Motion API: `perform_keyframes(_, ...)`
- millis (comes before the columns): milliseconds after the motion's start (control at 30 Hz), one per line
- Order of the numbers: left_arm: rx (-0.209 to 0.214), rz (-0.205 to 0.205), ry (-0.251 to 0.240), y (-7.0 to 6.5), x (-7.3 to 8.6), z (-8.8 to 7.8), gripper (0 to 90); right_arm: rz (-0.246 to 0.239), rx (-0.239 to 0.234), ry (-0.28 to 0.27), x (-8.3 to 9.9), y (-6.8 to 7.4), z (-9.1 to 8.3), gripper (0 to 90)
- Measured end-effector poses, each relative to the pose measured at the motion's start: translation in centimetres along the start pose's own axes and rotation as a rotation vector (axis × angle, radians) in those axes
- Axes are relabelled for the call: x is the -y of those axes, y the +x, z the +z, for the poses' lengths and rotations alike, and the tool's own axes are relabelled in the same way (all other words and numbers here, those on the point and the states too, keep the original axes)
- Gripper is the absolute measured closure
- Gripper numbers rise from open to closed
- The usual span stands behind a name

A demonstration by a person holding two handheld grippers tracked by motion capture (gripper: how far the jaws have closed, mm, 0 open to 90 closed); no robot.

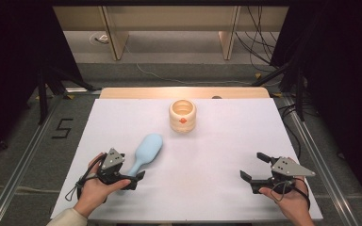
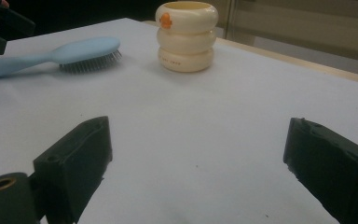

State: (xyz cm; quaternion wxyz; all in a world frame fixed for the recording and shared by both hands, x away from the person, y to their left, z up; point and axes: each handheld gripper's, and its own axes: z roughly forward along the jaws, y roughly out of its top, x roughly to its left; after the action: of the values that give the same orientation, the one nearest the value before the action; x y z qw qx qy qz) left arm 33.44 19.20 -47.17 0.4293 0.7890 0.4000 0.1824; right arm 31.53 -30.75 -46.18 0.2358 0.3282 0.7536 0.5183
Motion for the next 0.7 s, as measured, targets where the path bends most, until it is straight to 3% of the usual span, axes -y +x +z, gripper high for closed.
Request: perform_keyframes(700, -0.006, 0.01, -0.019, -0.08, -0.16, -0.15, 0.4, 0.008, 0.001, -0.005, -0.03, 0.02, -0.05, 8.9)
